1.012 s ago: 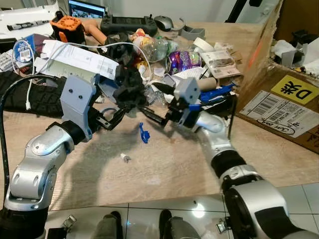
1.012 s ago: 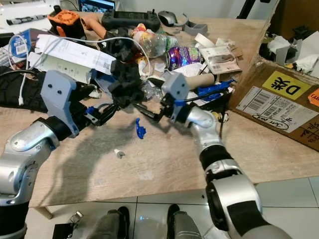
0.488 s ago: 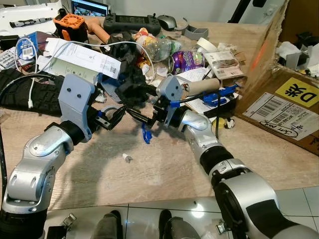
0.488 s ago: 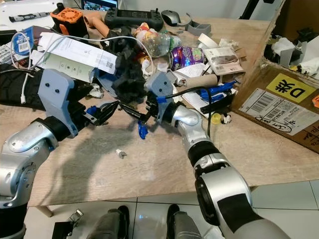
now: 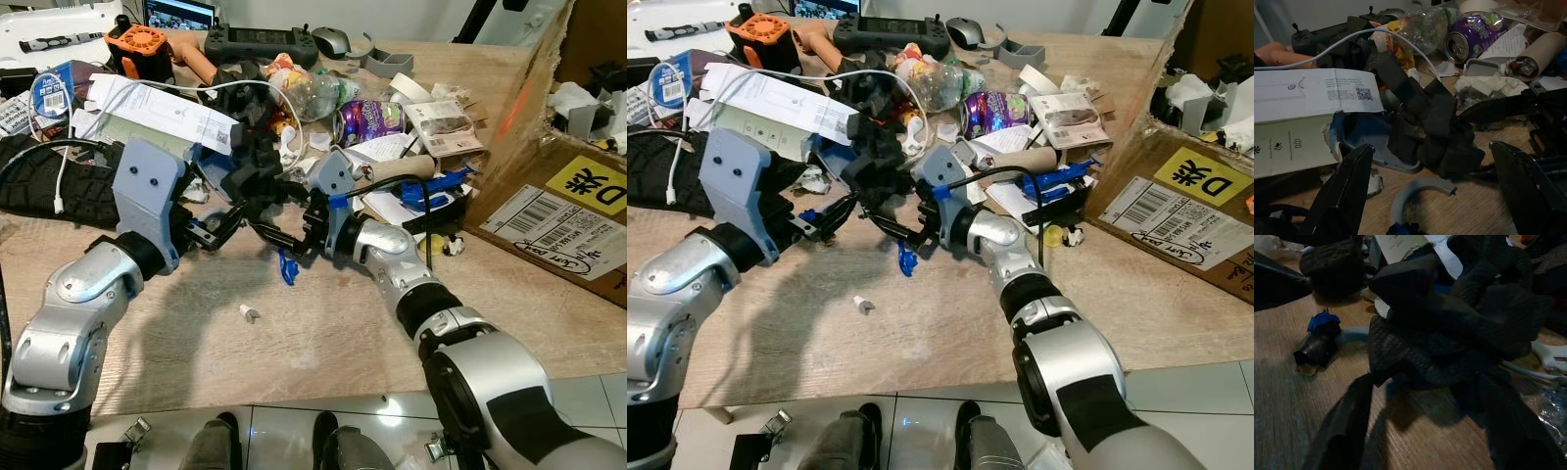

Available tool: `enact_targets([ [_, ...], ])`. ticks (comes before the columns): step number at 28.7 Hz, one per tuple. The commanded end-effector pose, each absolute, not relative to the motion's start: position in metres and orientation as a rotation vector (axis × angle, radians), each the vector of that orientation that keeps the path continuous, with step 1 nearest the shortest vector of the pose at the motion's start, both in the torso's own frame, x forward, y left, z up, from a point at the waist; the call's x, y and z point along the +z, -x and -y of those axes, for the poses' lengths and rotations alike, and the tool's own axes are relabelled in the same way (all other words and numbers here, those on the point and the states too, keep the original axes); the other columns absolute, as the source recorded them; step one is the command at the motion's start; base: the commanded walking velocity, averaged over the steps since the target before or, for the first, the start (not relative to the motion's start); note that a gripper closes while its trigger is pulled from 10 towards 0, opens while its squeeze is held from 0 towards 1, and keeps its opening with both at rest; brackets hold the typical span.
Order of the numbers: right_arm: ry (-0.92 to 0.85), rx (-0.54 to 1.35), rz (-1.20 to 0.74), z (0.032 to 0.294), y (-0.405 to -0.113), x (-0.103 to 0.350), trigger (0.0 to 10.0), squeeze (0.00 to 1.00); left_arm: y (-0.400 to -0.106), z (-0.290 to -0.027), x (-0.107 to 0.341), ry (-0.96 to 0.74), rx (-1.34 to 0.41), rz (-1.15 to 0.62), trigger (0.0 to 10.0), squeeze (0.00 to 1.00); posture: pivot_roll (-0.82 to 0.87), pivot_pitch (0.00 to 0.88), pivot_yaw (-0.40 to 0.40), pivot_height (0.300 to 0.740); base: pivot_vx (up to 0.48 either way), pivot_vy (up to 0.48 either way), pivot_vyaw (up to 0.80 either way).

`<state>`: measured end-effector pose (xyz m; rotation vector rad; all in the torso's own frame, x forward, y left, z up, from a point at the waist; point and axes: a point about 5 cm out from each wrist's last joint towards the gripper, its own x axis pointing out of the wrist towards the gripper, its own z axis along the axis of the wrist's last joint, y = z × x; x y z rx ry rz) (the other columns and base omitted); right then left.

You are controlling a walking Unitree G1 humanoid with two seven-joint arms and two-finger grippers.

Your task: Picking trash to rubbish bin

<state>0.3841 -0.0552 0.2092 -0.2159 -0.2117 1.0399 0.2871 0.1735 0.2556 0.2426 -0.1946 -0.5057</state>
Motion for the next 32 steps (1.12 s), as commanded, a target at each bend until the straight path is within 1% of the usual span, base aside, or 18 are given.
enact_targets([
  [1, 0.209, 1.062, 0.128, 0.056, -0.382, 0.193, 0.0, 0.0, -0.287, -0.176, 0.255, -0.256, -0.505, 0.191, 10.0, 0.0, 0.22, 0.342, -0.076, 0.74, 0.0, 0.0, 0.0],
  [16, 0.177, 1.05, 0.156, 0.07, -0.385, 0.202, 0.0, 0.0, -0.298, -0.176, 0.258, -0.259, -0.49, 0.221, 10.0, 0.0, 0.2, 0.295, -0.081, 0.74, 0.0, 0.0, 0.0],
  [20, 0.176, 1.065, 0.227, 0.072, -0.386, 0.215, 0.0, 0.0, -0.301, -0.178, 0.26, -0.257, -0.473, 0.244, 10.0, 0.0, 0.18, 0.266, -0.092, 0.74, 0.0, 0.0, 0.0],
  [26, 0.185, 1.078, 0.305, 0.074, -0.386, 0.231, 0.0, 0.0, -0.306, -0.179, 0.26, -0.265, -0.463, 0.256, 10.0, 0.0, 0.16, 0.249, -0.099, 0.74, 0.0, 0.0, 0.0],
  [28, 0.173, 1.076, 0.426, 0.074, -0.385, 0.254, 0.0, 0.0, -0.31, -0.179, 0.26, -0.293, -0.452, 0.259, 10.0, 0.0, 0.15, 0.232, -0.099, 0.74, 0.0, 0.0, 0.0],
  [29, 0.159, 1.074, 0.481, 0.074, -0.384, 0.264, 0.5, 0.0, -0.312, -0.179, 0.259, -0.311, -0.449, 0.254, 10.0, 0.0, 0.15, 0.232, -0.099, 0.74, 0.0, 0.0, 0.0],
  [30, 0.123, 1.076, 0.555, 0.073, -0.382, 0.278, 10.0, 0.0, -0.316, -0.178, 0.256, -0.328, -0.441, 0.229, 10.0, 0.0, 0.14, 0.224, -0.095, 0.74, 0.0, 0.0, 0.0],
  [32, 0.115, 1.083, 0.583, 0.072, -0.381, 0.284, 10.0, 0.0, -0.319, -0.177, 0.253, -0.328, -0.431, 0.214, 10.0, 0.0, 0.13, 0.221, -0.094, 0.74, 0.0, 0.0, 0.0],
])
